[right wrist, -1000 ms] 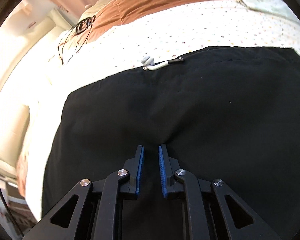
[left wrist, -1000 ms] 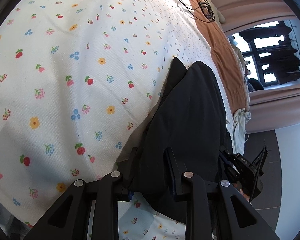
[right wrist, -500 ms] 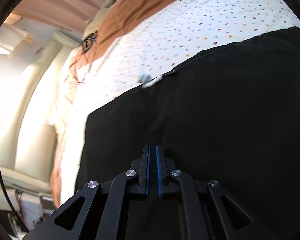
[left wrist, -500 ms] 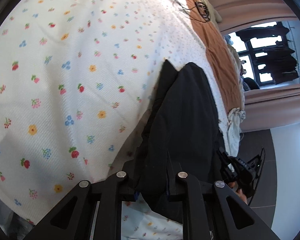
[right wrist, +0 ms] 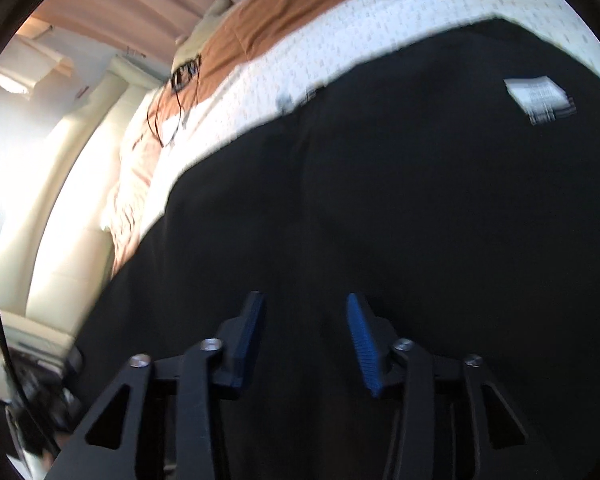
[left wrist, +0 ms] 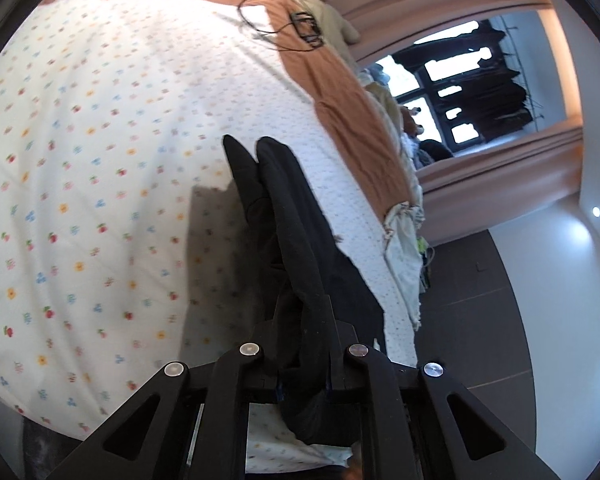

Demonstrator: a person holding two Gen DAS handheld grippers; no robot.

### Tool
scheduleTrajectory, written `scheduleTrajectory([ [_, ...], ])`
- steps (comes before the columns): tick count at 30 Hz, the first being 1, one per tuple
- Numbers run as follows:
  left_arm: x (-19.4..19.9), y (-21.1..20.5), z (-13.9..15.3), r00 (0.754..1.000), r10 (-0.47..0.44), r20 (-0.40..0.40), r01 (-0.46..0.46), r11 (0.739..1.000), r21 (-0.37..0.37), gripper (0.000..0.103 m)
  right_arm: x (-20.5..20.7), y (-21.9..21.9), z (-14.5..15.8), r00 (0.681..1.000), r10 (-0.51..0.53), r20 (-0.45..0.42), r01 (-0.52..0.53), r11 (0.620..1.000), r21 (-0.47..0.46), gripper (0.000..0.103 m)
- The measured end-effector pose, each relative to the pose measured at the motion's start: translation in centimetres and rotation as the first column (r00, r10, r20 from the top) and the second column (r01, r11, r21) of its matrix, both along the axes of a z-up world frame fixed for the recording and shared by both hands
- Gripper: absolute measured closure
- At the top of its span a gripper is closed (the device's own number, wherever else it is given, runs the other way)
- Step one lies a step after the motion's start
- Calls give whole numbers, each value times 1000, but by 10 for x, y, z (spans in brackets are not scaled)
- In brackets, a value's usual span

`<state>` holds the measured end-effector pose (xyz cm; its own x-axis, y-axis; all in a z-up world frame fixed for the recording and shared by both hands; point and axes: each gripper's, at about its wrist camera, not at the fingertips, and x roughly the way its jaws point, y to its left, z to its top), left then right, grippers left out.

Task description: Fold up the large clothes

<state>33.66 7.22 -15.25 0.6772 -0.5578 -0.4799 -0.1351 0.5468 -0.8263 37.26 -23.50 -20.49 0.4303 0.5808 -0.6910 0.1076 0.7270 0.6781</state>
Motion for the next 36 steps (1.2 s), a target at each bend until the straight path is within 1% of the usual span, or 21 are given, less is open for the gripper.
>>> scheduleTrajectory([
  [2,3,-8,11,999,-21,26,21,1000,1,91,-16,5,-2,1000,15,-13,-15,1000,-15,68],
  [4,4,-16,21,998,-41,47,41,999,7,91,-21,11,-4,999,35,-20,-36,999,-23,71],
  [6,7,-27,31,996,-64,66,63,998,14,91,-27,13,-4,999,42,-26,-44,997,-63,77],
  [10,9,-46,46,990,-103,98,101,995,24,91,-44,11,-3,999,44,-30,-46,996,-73,77],
  [11,8,-51,50,988,-113,105,111,993,26,91,-50,10,-4,999,43,-29,-45,997,-70,79],
  [12,8,-57,53,986,-126,112,123,992,29,91,-54,8,-5,999,42,-32,-44,997,-64,82],
  [14,10,-70,59,981,-149,123,145,989,39,91,-64,7,-7,998,45,-37,-47,998,-50,86],
  [16,11,-82,65,976,-175,131,170,984,46,91,-72,6,-10,998,48,-46,-49,998,-29,87],
  [18,11,-98,70,970,-201,139,195,979,58,91,-78,1,-15,996,57,-65,-57,998,5,92],
  [21,13,-120,76,959,-235,157,226,971,77,91,-84,-13,-18,993,61,-96,-53,995,84,94],
  [23,15,-135,81,952,-258,165,246,965,87,91,-86,-26,-10,995,58,-79,-48,991,123,94],
  [26,18,-160,86,941,-294,166,279,954,108,91,-93,-53,6,1000,13,-23,-9,988,151,94],
  [29,21,-182,88,932,-326,161,309,943,124,91,-102,-92,20,998,-65,19,62,986,152,94],
  [32,24,-208,86,919,-364,151,345,928,138,91,-116,-123,28,989,-141,44,133,979,156,94],
  [33,26,-217,85,914,-378,146,358,923,144,91,-114,-122,33,986,-159,49,150,977,152,94],
  [35,30,-235,80,905,-405,133,385,910,156,91,-121,-143,33,978,-202,60,192,972,137,94],
  [36,32,-246,77,899,-421,122,400,902,164,91,-123,-144,35,974,-220,60,210,968,137,94],
])
